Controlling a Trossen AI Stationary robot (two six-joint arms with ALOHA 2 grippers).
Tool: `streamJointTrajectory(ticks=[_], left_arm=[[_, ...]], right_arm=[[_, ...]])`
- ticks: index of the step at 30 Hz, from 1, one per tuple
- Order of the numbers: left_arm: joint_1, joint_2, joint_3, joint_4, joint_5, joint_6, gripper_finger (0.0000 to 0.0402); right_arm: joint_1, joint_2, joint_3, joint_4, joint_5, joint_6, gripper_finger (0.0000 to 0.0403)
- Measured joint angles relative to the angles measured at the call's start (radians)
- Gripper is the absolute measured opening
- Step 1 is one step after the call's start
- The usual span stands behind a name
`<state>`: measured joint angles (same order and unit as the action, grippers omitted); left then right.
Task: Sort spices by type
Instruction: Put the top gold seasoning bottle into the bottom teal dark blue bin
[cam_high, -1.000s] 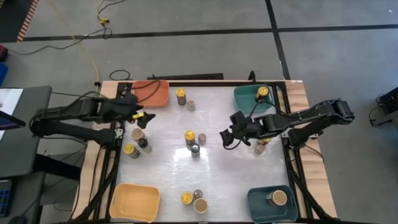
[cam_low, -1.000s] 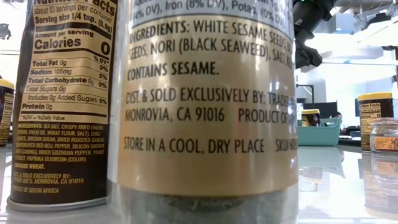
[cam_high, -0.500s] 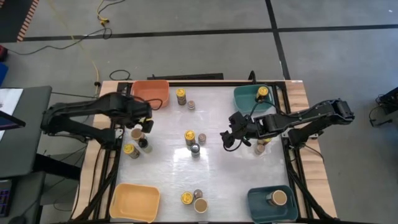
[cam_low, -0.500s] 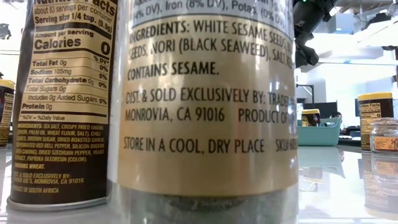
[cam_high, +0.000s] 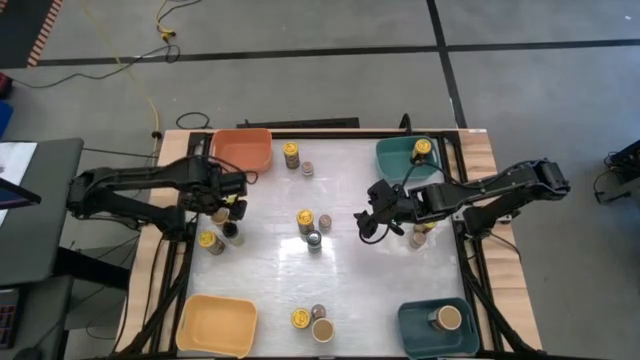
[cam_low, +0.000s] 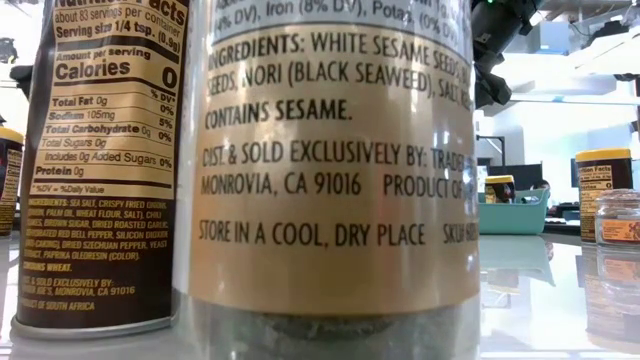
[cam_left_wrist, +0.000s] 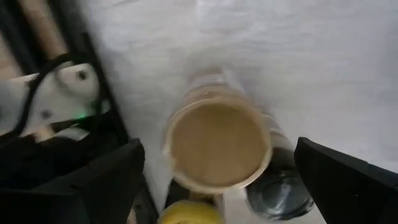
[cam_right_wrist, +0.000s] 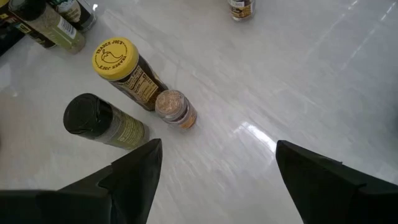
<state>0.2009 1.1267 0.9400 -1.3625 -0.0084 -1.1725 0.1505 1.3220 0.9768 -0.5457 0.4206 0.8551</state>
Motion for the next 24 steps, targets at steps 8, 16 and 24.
streamJointTrajectory(ticks=[8,16,24], left_arm=[[0.0,-0.029,-0.069,0.04,0.012,-0.021,0.0394],[0.016,-0.029,-0.081,0.058,0.012,-0.019,0.0325],[0.025,-0.03,-0.081,0.07,0.011,-0.003,0.0269]], right_arm=[[0.0,0.0,0.0,0.0,0.0,0.001,0.0342],[0.0,0.0,0.0,0.004,0.0,0.002,0.0342],[0.0,0.0,0.0,0.014,0.0,0.019,0.0342]])
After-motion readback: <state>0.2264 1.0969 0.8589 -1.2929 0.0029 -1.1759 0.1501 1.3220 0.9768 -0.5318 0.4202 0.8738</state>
